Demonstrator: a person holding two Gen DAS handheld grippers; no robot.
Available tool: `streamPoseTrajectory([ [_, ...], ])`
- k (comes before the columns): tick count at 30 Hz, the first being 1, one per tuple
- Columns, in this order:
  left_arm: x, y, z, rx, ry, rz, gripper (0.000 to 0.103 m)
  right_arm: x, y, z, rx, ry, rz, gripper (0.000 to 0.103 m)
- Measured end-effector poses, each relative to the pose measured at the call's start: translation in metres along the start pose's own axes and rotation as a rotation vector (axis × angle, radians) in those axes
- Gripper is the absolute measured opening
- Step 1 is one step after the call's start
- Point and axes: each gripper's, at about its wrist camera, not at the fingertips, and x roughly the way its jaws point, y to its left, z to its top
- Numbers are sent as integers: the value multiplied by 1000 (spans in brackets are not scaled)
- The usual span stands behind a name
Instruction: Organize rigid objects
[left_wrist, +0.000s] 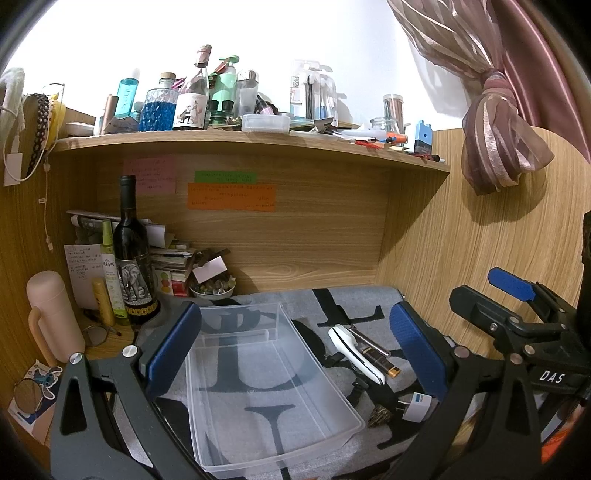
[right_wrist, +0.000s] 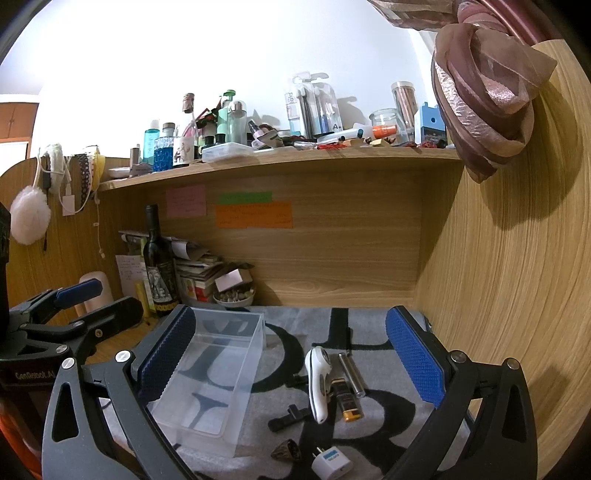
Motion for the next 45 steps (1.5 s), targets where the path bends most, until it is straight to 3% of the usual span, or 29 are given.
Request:
streamPoseTrajectory([
  [20,-1,0,3,-10,6,-4,103,0,2,3,-6,4,0,103],
  [31,24,26,-6,-58,114,16,103,22,-5,-10,5,69,-18,103],
  [33,31,35,-10,-67,150,47,97,29,-9,-16,17,94,-27,103],
  [35,39,43,-17,-72,193,102,83,35,-14,-23,31,129,-35,103],
  [37,47,53,-23,-82,232,134,83,38,-17,-29,37,155,-45,103],
  [45,77,80,-49,-102,400,143,63,54,-35,-56,45,291,-86,88],
])
